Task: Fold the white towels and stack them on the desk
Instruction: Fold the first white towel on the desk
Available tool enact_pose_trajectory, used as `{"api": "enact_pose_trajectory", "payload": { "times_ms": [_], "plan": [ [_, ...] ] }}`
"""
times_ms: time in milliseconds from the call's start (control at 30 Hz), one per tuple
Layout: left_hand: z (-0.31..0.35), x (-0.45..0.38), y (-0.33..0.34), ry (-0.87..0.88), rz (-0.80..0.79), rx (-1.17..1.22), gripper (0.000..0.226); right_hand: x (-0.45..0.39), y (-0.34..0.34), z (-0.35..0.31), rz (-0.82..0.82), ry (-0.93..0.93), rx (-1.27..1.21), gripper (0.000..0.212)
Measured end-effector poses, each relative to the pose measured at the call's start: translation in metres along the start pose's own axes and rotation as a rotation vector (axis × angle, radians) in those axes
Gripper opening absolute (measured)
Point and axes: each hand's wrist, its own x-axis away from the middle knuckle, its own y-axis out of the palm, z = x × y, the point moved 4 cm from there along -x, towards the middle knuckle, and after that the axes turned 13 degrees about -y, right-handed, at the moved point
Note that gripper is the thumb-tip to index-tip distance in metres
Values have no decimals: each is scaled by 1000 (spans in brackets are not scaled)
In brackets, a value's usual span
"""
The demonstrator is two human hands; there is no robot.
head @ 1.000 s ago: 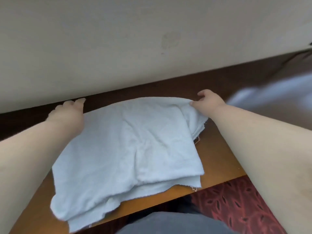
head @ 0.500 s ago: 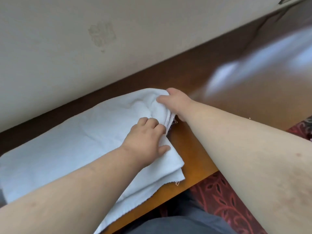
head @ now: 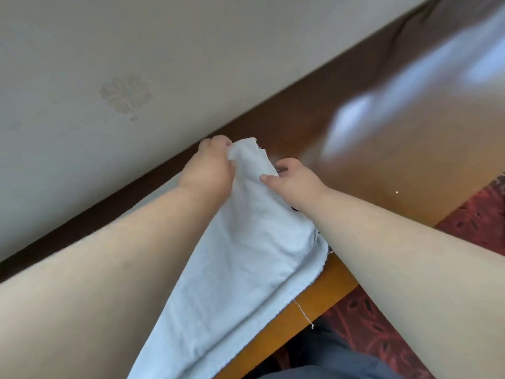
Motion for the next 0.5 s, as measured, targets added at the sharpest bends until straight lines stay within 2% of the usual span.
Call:
{"api": "enact_pose_trajectory", "payload": {
  "times_ms": [67, 133, 200, 300, 400, 500],
  "plan": [
    [14, -27, 3, -6, -106, -102, 63, 16, -12, 15, -106, 32, 209, 59],
    [26, -40, 15, -1, -227, -180, 78, 34, -27, 26, -215, 110, 399, 65],
    [28, -49, 27, 4, -243, -227, 77, 52, -37, 35, -315, 179, 491, 63],
    [28, -61, 34, 29, -203, -286, 56, 78, -45, 47, -396, 204, 512, 52],
    [23, -65, 29, 50, -143, -128, 42, 100, -57, 53, -235, 212, 295, 21],
    [9, -58, 27, -29, -131, 169, 29, 122, -65, 62, 110, 192, -55, 9]
  ]
}}
